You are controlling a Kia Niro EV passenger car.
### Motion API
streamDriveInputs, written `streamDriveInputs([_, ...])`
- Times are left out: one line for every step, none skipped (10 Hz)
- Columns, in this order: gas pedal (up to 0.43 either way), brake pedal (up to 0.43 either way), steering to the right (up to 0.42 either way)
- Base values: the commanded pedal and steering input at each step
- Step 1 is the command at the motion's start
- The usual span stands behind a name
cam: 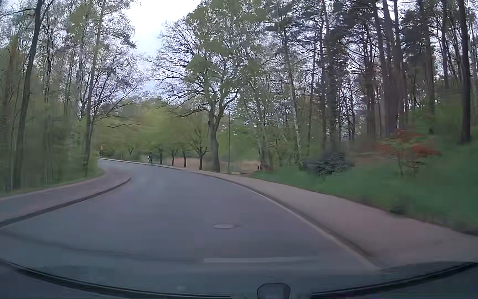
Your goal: Follow the waypoints while adhering to traffic rules and regulations
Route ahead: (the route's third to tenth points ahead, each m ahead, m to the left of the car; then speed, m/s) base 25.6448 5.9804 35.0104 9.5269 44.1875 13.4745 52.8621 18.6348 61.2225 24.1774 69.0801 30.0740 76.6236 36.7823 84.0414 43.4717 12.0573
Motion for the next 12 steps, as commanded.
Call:
streamDriveInputs([0.098, 0.000, -0.044])
streamDriveInputs([0.110, 0.000, -0.043])
streamDriveInputs([0.110, 0.000, -0.043])
streamDriveInputs([0.110, 0.000, -0.043])
streamDriveInputs([0.110, 0.000, -0.043])
streamDriveInputs([0.118, 0.000, -0.044])
streamDriveInputs([0.130, 0.000, -0.047])
streamDriveInputs([0.130, 0.000, -0.050])
streamDriveInputs([0.130, 0.000, -0.053])
streamDriveInputs([0.130, 0.000, -0.059])
streamDriveInputs([0.130, 0.000, -0.060])
streamDriveInputs([0.130, 0.000, -0.060])
